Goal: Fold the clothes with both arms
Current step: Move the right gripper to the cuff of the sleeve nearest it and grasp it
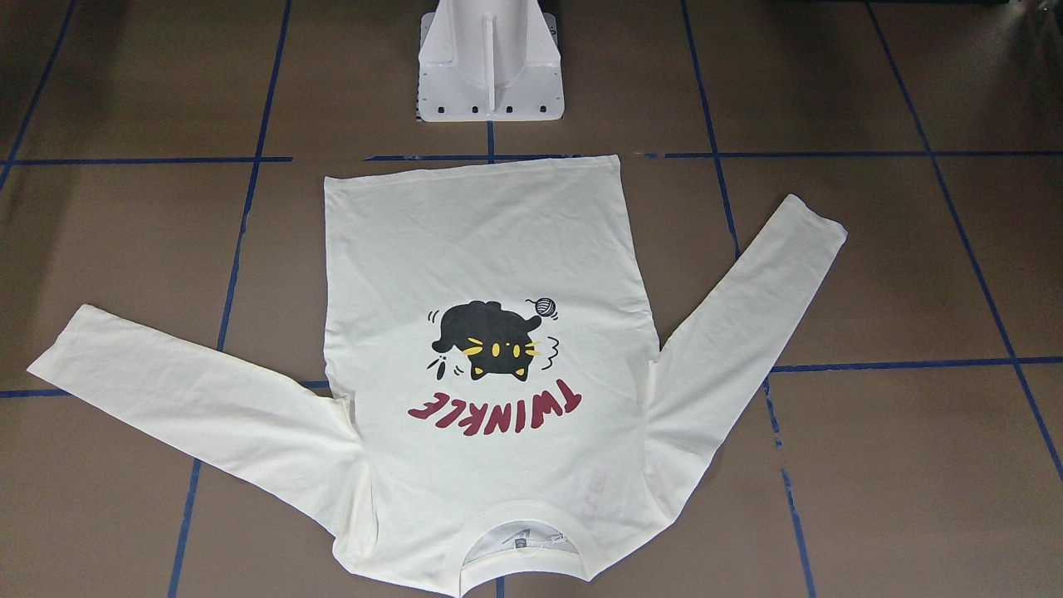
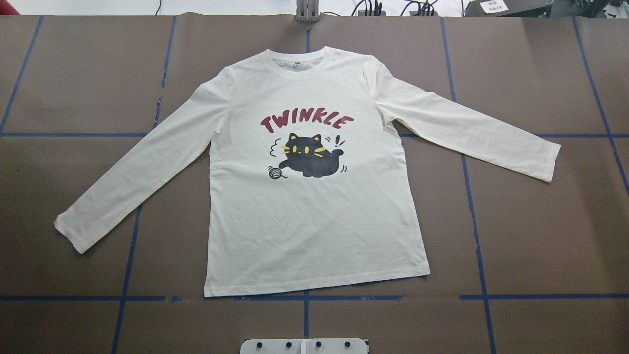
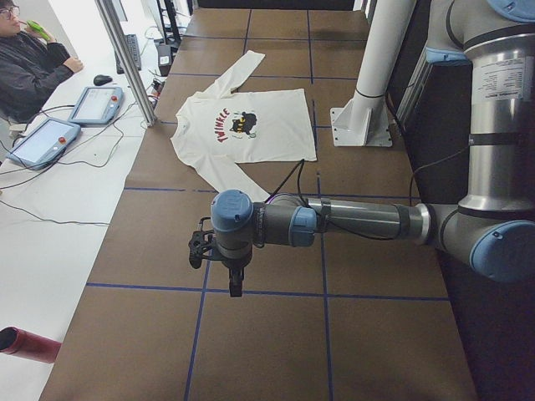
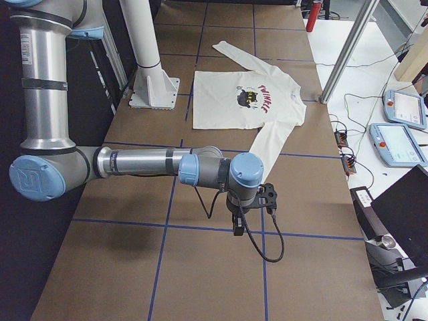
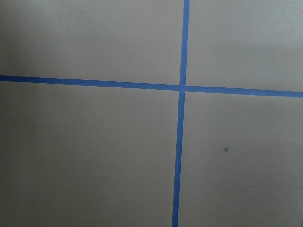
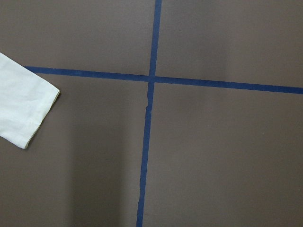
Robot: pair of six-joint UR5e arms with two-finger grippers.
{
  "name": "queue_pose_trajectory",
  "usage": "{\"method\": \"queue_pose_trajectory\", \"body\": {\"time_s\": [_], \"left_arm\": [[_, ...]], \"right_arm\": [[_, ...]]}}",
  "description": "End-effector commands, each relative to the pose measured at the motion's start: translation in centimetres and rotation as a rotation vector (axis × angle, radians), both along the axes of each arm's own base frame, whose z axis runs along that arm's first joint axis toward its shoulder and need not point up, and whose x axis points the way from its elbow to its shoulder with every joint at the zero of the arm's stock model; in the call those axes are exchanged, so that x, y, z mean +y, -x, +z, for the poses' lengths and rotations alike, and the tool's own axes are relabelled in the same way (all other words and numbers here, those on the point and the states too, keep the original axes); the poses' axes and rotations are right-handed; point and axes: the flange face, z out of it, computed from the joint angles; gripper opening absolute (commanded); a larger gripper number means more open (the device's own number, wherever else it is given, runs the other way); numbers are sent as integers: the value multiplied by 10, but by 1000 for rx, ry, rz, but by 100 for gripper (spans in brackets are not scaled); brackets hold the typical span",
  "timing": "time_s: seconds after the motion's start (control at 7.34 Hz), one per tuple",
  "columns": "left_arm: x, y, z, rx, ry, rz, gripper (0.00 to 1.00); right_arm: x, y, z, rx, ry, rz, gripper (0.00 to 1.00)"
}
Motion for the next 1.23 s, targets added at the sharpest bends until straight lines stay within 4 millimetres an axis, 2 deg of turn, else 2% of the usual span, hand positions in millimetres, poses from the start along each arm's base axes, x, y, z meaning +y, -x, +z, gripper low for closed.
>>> {"method": "queue_pose_trajectory", "body": {"time_s": [0.0,0.14,0.27,0.41,0.55,0.68,0.82,0.95,1.09], "left_arm": [[-1,0,0,0,-14,-1,100],[-2,0,-2,0,-17,0,100],[-11,0,-12,-1,-69,0,100],[-22,0,-25,1,-163,-1,100],[-32,-4,-34,22,-277,8,100],[-40,-13,-18,36,-376,27,100],[-36,-18,0,89,-363,40,100],[-39,-19,8,90,-352,42,100],[-41,-19,18,95,-339,47,100]], "right_arm": [[-6,0,-14,-2,-29,5,100],[-8,1,-18,-17,-38,5,100],[-13,6,-23,-17,-68,-9,100],[-27,16,-43,-35,-177,-11,100],[-29,40,-41,-84,-141,-13,100],[-33,62,-51,-98,-119,8,100],[-39,119,-66,-103,-97,43,100],[-42,183,-79,-71,-83,98,100],[-35,236,-78,-51,-63,118,100]]}}
